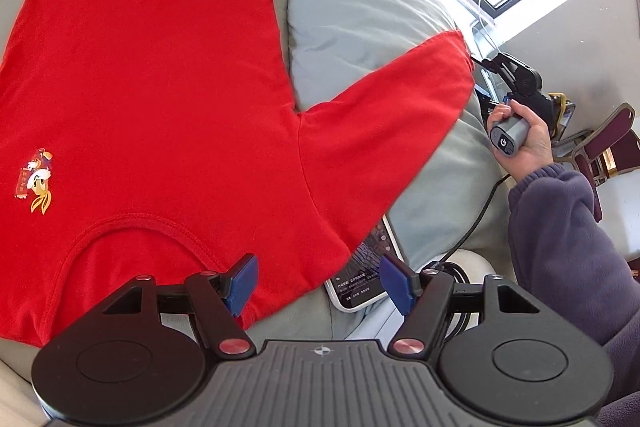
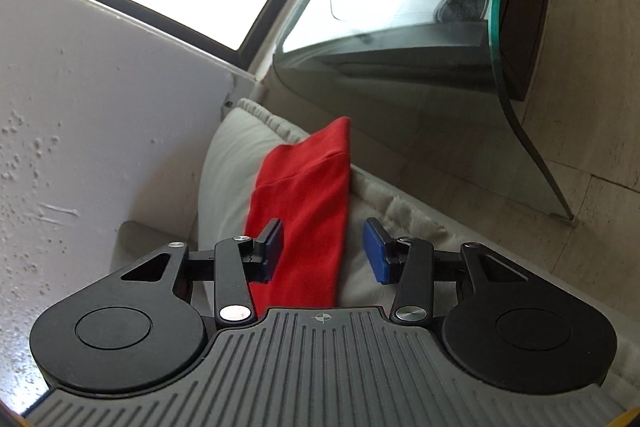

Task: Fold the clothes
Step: 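Move the right gripper to the red sleeve lying against the cushion, then close the right gripper on the sleeve cuff and lift it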

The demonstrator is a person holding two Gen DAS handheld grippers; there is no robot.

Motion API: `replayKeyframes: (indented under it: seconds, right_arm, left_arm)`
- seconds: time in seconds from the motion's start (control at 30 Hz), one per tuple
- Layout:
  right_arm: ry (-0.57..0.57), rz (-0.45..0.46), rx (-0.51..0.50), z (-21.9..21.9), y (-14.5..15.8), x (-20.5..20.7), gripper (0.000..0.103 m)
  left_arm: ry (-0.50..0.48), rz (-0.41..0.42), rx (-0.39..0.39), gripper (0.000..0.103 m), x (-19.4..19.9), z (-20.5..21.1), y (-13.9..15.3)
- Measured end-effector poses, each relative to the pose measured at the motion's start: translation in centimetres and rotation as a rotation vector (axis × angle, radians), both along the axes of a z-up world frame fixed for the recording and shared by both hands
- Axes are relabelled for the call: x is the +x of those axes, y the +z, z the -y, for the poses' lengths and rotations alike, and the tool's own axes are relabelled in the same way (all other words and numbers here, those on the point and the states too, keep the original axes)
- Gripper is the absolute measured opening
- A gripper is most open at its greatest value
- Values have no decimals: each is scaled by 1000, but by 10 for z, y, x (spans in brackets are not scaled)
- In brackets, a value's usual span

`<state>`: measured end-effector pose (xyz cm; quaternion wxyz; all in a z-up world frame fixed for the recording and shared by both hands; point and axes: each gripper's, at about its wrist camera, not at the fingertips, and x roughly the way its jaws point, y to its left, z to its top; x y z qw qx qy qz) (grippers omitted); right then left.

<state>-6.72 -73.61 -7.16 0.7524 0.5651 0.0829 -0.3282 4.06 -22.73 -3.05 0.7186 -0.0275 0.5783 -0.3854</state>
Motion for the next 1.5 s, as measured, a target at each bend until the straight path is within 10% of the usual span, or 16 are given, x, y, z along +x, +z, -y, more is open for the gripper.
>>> replayKeyframes:
  seconds: [0.2, 0.27, 0.5, 0.77, 0.93, 1.1, 1.17, 1.23, 1.4, 1.5]
  right_arm:
    - [-55, 91, 6, 24, -17, 6, 38]
    - [-24, 95, -12, 26, -12, 10, 7]
    - [43, -172, -367, -17, 73, 20, 2]
    - [336, -181, -779, -174, 206, 54, 2]
    - [569, -77, -863, -296, 243, 87, 2]
    - [576, -96, -703, -335, 221, 103, 18]
    - [483, -115, -601, -303, 201, 101, 61]
    - [374, -157, -523, -261, 181, 85, 74]
    - [186, -222, -280, -145, 128, 27, 75]
    - [79, -108, -96, -87, 88, -17, 68]
  left_arm:
    - [12, -4, -13, 65, 4, 2, -1]
    - [19, -4, -21, 65, 5, 0, -1]
    - [59, 24, -76, 65, 0, -18, 10]
    - [236, 171, -145, 65, 4, -100, 48]
    - [398, 188, -163, 65, 4, -172, 51]
    - [448, 132, -173, 65, -2, -208, 42]
    - [440, 108, -168, 65, -2, -209, 39]
    - [421, 102, -150, 65, -2, -205, 35]
    - [331, 42, -119, 65, 1, -164, 20]
    - [264, 29, -82, 65, 0, -134, 14]
